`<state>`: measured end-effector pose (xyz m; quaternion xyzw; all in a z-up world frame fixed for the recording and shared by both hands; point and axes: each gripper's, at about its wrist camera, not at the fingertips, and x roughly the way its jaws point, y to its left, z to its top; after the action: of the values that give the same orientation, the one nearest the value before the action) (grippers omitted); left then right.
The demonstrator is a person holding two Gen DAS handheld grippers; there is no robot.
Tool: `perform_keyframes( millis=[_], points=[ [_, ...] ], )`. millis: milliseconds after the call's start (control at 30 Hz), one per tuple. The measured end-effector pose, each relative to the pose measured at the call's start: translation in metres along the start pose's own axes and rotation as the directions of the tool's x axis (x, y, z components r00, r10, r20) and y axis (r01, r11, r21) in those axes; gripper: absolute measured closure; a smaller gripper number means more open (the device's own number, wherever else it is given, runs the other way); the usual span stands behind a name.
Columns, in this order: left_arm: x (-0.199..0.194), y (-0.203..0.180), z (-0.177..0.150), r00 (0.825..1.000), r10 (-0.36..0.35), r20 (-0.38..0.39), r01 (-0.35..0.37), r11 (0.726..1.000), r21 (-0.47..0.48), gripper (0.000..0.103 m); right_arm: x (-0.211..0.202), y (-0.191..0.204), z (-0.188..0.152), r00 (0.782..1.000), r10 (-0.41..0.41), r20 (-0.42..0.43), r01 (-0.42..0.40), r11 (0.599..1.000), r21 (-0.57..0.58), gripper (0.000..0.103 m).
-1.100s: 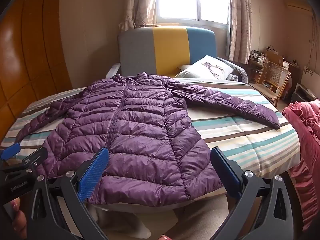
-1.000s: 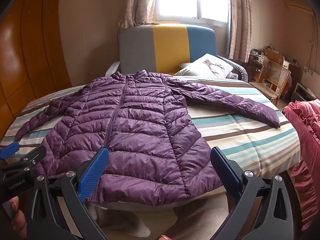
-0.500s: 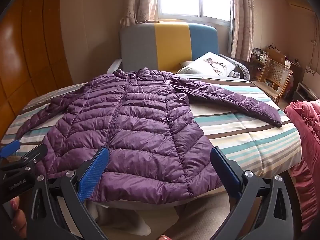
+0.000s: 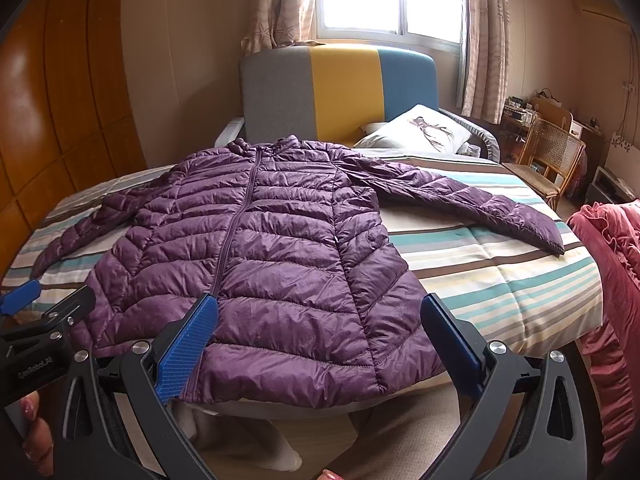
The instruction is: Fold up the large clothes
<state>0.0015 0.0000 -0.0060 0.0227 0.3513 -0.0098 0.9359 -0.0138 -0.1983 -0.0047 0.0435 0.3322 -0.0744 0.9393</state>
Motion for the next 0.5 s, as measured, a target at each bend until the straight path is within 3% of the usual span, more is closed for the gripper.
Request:
perform_keyframes(
  millis=[500],
  points=[
    [-0.0001, 0.0005, 0.0007, 1.0, 0.0, -0.001, 0.0, 1.0, -0.002, 0.002, 0.0002, -0.0003, -0.0003, 1.0, 0.001, -0.007, -0.001, 1.0, -0.003, 0.003]
  ],
)
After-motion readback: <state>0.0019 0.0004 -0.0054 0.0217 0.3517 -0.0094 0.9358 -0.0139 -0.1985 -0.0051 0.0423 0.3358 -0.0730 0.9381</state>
